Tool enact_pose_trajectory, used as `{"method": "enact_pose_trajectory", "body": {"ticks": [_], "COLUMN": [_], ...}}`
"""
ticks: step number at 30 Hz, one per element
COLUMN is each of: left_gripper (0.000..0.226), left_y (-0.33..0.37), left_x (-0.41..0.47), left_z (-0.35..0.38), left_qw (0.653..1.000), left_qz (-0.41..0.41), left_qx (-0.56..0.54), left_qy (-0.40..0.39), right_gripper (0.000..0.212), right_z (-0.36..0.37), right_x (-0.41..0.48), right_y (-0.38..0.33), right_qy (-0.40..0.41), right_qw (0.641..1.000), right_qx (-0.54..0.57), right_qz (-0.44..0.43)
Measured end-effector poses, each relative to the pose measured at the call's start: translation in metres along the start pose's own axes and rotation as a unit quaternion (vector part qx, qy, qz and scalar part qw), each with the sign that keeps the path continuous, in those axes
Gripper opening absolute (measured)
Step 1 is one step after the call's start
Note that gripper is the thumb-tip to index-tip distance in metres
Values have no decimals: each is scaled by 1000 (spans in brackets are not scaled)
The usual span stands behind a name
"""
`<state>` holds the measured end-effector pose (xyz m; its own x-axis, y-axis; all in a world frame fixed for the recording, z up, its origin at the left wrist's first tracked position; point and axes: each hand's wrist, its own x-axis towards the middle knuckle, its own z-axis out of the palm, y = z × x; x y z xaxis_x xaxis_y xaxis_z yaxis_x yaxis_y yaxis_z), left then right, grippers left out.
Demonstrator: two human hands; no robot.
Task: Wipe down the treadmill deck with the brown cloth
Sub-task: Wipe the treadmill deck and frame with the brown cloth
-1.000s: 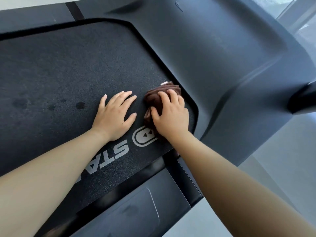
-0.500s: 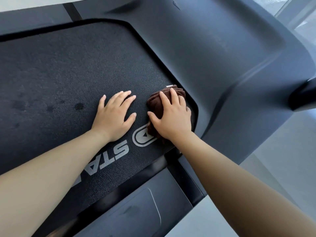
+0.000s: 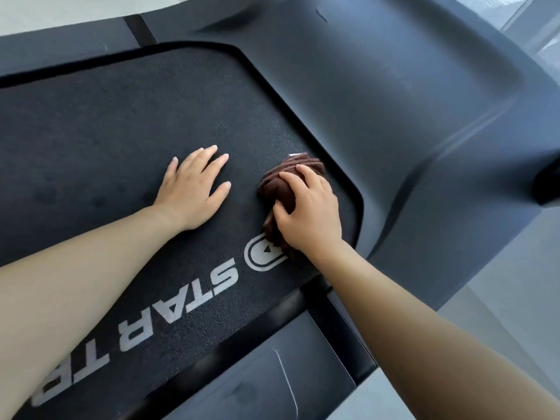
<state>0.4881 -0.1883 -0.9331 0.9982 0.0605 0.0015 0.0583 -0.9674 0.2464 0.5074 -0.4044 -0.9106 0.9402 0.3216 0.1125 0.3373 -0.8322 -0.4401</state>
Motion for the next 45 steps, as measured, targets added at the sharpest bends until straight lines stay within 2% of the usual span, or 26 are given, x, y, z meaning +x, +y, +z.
{"method": "enact_pose_trajectory", "body": {"ticks": [4,9,19,24,30,34,39,45], "left_gripper": [57,62,66,67,63,56,60,69], "left_y": [-31,-45,-47,-48,-47,-70,-91,-96], "left_x": [29,50,54,53,53,71,101,107], "left_z": [-5,-4,0,-1,-6,-17,-17,-9], "left_qw": [999,992,992,991,993,993,983,981], "left_qz": [-50,-116,-123,-126,-117,-113,-179,-181], "left_qx": [20,20,19,9,-6,-21,23,29], "left_qy": [0,36,37,43,35,31,34,66], "right_gripper": [50,49,51,52,51,50,49,55], "right_z": [10,26,61,68,57,61,76,93], "right_x": [46,99,199,230,188,173,218,292], "right_y": [-10,-23,-49,-63,-56,-58,-72,-92], "right_qy": [-18,-38,-29,-54,-39,-27,-30,-39], "right_qw": [999,997,994,992,992,992,993,992], "right_qx": [9,17,29,33,46,38,34,22], "right_qz": [-26,-69,-98,-109,-111,-116,-110,-116]}}
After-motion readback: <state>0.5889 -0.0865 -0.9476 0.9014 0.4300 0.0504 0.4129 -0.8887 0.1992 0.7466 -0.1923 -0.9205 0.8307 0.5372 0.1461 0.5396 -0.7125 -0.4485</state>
